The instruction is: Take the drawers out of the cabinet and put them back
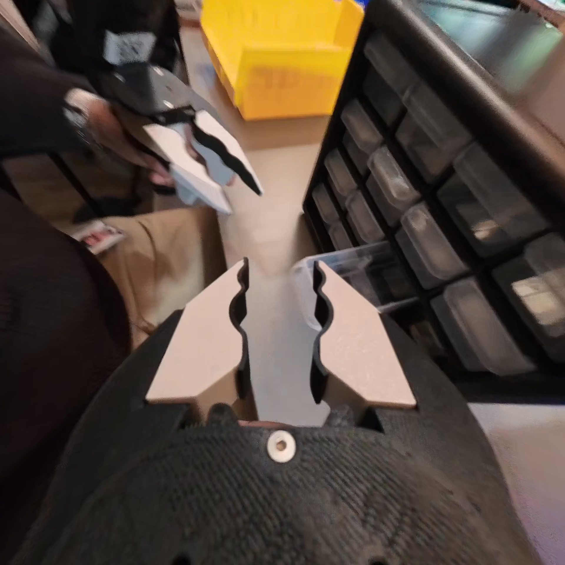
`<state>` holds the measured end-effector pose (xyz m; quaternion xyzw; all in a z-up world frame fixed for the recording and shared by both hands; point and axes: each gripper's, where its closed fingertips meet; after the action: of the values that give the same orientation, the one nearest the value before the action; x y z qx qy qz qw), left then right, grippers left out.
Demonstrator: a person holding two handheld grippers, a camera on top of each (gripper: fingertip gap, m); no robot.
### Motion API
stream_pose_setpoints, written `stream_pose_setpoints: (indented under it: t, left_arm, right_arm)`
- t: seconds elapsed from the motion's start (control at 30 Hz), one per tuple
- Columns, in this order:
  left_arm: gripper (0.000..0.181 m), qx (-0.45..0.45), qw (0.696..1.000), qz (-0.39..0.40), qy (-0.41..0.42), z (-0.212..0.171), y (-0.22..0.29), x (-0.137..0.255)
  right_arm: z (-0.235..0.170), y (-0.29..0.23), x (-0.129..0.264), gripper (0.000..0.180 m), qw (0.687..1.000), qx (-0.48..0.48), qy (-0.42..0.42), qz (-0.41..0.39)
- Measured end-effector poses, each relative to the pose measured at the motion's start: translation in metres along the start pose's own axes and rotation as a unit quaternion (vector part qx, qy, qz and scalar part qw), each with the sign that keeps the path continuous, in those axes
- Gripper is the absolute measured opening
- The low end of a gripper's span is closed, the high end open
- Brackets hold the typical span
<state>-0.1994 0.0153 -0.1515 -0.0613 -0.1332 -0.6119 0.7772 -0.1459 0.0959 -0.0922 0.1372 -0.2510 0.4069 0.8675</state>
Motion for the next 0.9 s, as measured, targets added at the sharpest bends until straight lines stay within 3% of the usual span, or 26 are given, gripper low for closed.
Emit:
stream_pose_setpoints:
  t: [0.1, 0.13, 0.23, 0.37, 0.5, 0.6, 0.73, 0.9]
  left_arm:
    - [0.006, 0.041, 0.998, 0.044, 0.033, 0.013, -0.022, 0.001]
    - [0.000, 0.061, 0.996, 0.051, 0.042, 0.017, -0.028, 0.002]
    - [0.000, 0.119, 0.989, 0.066, 0.050, 0.022, -0.045, 0.006]
    - [0.000, 0.146, 0.986, 0.066, 0.046, 0.020, -0.053, 0.007]
    - [0.000, 0.124, 0.990, 0.059, 0.044, 0.018, -0.049, 0.005]
    - [0.000, 0.107, 0.993, 0.042, 0.016, 0.011, -0.040, 0.002]
    - [0.000, 0.128, 0.992, -0.002, 0.012, 0.013, -0.026, 0.002]
    - [0.000, 0.121, 0.993, 0.009, 0.000, 0.008, -0.028, 0.000]
  right_arm:
    - [0.001, -0.016, -0.012, 0.037, 0.999, -0.008, 0.045, 0.024]
    - [-0.005, -0.016, -0.017, 0.035, 0.999, -0.009, 0.048, 0.022]
    - [-0.024, -0.014, -0.031, 0.027, 0.999, -0.011, 0.047, 0.024]
    - [-0.046, 0.000, -0.032, 0.000, 0.998, -0.020, 0.055, 0.011]
    - [-0.044, 0.007, -0.027, 0.000, 0.995, -0.025, 0.101, 0.008]
    - [-0.040, 0.022, -0.023, 0.000, 0.991, -0.022, 0.129, -0.038]
    - [-0.039, 0.039, -0.027, 0.000, 0.986, -0.015, 0.128, -0.102]
    - [-0.042, 0.061, -0.034, 0.000, 0.979, -0.032, 0.120, -0.162]
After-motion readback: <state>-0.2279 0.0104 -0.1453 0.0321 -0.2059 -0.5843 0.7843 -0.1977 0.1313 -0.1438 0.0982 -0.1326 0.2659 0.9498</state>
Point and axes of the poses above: each gripper's, where its closed fingertips meet, x back along the fingers, z out of its top, y = z × x across the jaws, and after that the axes turned 15 degrees about z, right-handed
